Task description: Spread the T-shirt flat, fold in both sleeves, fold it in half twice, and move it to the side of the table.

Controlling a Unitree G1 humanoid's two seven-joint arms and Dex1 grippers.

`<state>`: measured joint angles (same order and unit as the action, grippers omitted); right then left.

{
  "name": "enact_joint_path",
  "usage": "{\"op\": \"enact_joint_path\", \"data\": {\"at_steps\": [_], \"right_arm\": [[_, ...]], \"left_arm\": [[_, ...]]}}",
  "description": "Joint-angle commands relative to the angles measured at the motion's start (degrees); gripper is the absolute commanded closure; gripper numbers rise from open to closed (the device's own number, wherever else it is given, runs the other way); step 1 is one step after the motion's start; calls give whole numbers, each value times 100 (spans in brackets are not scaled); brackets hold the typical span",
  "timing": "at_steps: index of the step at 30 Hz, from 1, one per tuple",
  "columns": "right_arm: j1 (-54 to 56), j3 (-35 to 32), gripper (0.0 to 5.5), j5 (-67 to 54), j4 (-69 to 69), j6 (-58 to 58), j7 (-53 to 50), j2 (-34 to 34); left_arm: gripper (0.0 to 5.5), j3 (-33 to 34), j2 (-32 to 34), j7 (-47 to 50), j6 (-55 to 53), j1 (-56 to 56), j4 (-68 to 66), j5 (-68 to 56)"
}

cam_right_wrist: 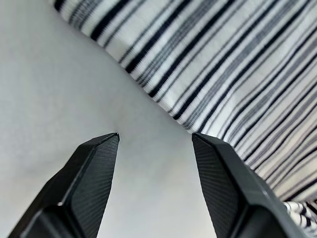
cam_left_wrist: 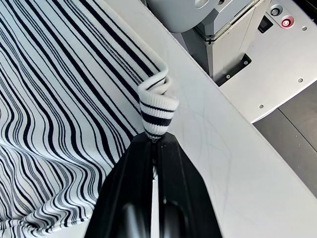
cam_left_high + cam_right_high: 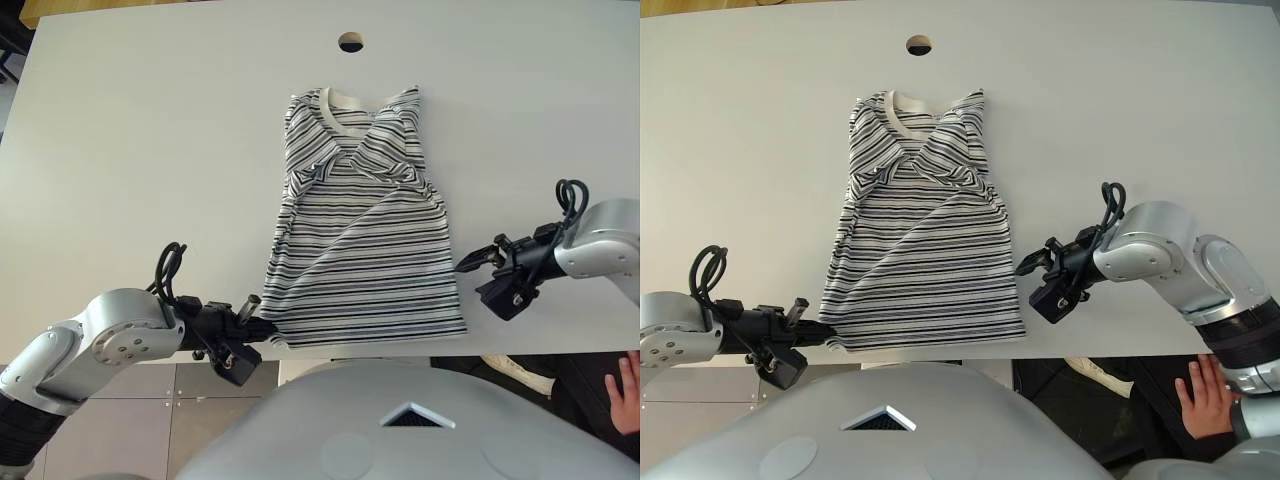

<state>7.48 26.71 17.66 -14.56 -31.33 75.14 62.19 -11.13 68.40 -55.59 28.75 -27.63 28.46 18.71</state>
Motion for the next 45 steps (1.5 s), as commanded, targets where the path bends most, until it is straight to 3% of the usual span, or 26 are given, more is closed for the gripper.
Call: {"op": "enact_joint_path", "data": {"at_steps": [1,16,28,31,39,45], "right_arm": [[-71,183,276,-293,18,-176,171,42],[-70,558,276,-867,-328,112,317,-471],[-68,518,508,-776,-259,159,293,-445],[1,506,536,-735,-232,176,313,-449],[132,232,536,-1141,-344,710,649,-116],[-369,151,536,-2508,-1098,2186,1706,1237]], "left_arm": [[537,56,-100,69,-140,-82,138,101],[537,-64,-384,37,-263,-80,282,300],[540,-50,-408,39,-239,-183,345,344],[540,-28,-396,48,-233,-223,350,371],[540,72,-351,-54,-407,-281,524,375],[540,8,-374,-435,-1697,-1054,1539,-1017]]}}
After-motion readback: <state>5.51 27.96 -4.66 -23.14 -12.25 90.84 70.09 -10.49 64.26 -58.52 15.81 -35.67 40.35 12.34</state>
